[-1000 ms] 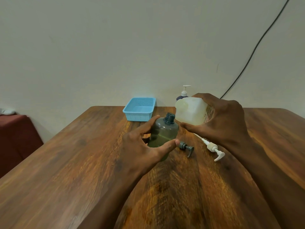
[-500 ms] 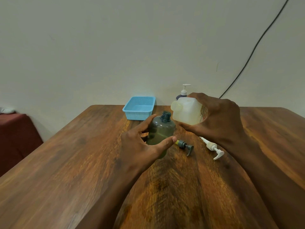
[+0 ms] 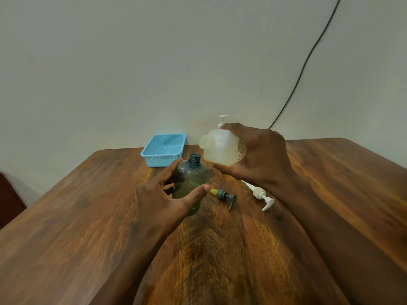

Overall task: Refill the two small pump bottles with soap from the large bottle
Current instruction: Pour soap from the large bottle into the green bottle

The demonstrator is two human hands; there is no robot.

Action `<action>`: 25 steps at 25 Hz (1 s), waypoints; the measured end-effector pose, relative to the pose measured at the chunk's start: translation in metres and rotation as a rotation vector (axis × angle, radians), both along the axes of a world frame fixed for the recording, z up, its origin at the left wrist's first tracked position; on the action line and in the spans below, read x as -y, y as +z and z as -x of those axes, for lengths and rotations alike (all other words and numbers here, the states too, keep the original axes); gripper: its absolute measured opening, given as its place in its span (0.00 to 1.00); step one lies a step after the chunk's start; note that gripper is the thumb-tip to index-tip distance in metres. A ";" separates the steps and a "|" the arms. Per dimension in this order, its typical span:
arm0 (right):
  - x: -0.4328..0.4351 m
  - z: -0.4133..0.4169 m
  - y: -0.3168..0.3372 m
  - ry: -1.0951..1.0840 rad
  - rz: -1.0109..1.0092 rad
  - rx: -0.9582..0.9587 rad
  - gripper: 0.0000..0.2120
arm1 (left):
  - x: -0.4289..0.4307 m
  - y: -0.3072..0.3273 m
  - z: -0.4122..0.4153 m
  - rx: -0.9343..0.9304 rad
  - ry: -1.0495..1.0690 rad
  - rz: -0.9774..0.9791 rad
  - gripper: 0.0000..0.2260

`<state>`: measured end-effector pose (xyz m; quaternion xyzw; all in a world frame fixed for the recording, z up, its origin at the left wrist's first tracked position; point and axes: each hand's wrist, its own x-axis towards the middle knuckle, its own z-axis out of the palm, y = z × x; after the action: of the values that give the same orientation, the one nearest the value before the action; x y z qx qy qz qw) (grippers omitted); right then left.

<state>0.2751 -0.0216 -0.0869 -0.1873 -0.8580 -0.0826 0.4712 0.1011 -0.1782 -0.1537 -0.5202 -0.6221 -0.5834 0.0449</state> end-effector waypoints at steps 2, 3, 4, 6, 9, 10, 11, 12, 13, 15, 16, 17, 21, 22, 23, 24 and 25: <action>-0.002 0.000 0.004 -0.004 -0.021 0.000 0.37 | -0.001 0.002 0.000 0.013 0.002 -0.003 0.34; -0.004 0.000 0.007 -0.008 -0.034 0.005 0.37 | -0.002 0.002 0.000 0.018 0.000 -0.003 0.33; -0.005 0.001 0.009 -0.008 -0.046 0.008 0.37 | -0.003 0.003 0.001 0.016 -0.002 -0.004 0.33; -0.009 0.001 0.013 0.005 -0.060 0.006 0.37 | -0.004 0.002 0.002 0.007 -0.003 0.003 0.33; -0.013 0.002 0.011 0.018 -0.080 0.015 0.38 | -0.005 -0.001 0.003 0.000 0.012 0.017 0.37; -0.015 0.003 0.010 0.017 -0.088 0.020 0.38 | -0.006 -0.002 0.003 0.002 0.013 0.019 0.37; -0.016 0.003 0.009 0.018 -0.094 0.025 0.38 | -0.006 -0.002 0.003 0.007 0.010 0.021 0.37; -0.017 0.003 0.008 0.023 -0.096 0.032 0.38 | -0.006 -0.002 0.002 0.012 0.008 0.021 0.37; -0.018 0.004 0.008 0.032 -0.095 0.041 0.38 | -0.006 -0.002 0.002 0.017 0.006 0.021 0.37; -0.019 0.004 0.008 0.041 -0.098 0.057 0.38 | -0.006 -0.002 0.003 0.023 0.004 0.024 0.36; -0.020 0.004 0.008 0.044 -0.103 0.058 0.38 | -0.006 -0.003 0.003 0.024 0.002 0.028 0.36; -0.019 0.004 0.008 0.045 -0.107 0.055 0.38 | -0.007 -0.003 0.003 0.024 0.002 0.031 0.37; -0.016 0.004 0.008 0.037 -0.127 0.070 0.37 | -0.008 -0.005 0.003 0.023 0.013 0.055 0.41; -0.016 0.004 0.008 0.037 -0.127 0.073 0.37 | -0.008 -0.005 0.002 0.024 0.013 0.056 0.41; -0.015 0.004 0.008 0.037 -0.127 0.076 0.37 | -0.008 -0.005 0.002 0.026 0.011 0.055 0.42; -0.015 0.005 0.008 0.036 -0.127 0.079 0.37 | -0.007 -0.005 0.002 0.030 0.008 0.054 0.42; -0.015 0.005 0.008 0.036 -0.127 0.081 0.37 | -0.007 -0.004 0.002 0.033 0.004 0.053 0.41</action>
<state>0.2697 -0.0068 -0.0793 -0.1382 -0.8725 -0.1358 0.4486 0.0996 -0.1714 -0.1581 -0.5103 -0.6389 -0.5752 0.0222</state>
